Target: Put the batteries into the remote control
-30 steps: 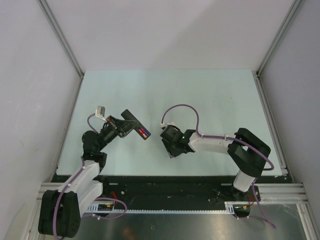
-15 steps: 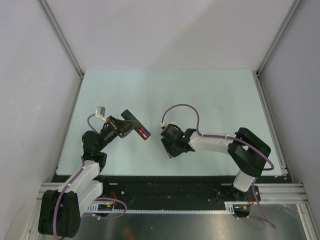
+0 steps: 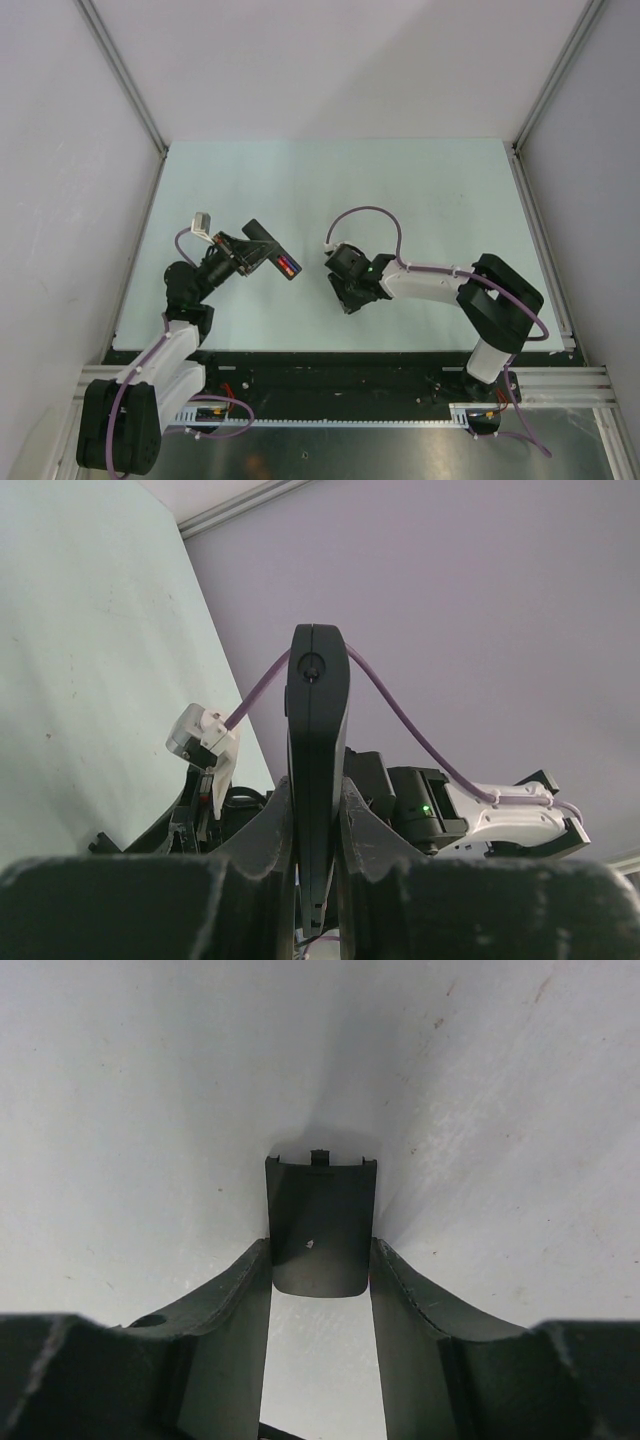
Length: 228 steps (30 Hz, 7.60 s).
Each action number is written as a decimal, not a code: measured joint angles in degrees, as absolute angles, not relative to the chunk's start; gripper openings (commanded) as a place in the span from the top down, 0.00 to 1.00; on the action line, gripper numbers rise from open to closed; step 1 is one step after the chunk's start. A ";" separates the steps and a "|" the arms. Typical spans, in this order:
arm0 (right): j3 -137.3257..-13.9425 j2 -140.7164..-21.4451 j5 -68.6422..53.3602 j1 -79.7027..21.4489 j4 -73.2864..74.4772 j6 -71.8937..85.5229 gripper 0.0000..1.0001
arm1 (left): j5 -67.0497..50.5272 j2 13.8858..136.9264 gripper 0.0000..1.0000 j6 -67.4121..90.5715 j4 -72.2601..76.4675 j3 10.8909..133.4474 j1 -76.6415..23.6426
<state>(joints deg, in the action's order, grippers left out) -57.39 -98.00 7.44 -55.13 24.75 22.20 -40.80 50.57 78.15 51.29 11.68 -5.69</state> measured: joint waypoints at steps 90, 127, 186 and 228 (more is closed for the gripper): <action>-73.65 -80.14 8.36 -54.35 46.06 20.25 0.75 | -31.14 88.20 1.00 74.22 59.00 29.06 -32.25; -74.41 -80.47 10.07 -55.07 46.94 20.56 0.76 | -30.63 88.68 1.00 75.00 59.29 29.08 -32.71; -75.16 -79.92 10.04 -55.88 46.85 21.39 0.77 | -29.98 88.82 1.00 76.60 60.34 29.34 -32.88; -75.57 -82.13 11.57 -55.86 47.37 20.88 0.66 | -29.06 88.40 1.00 76.12 58.94 29.41 -32.97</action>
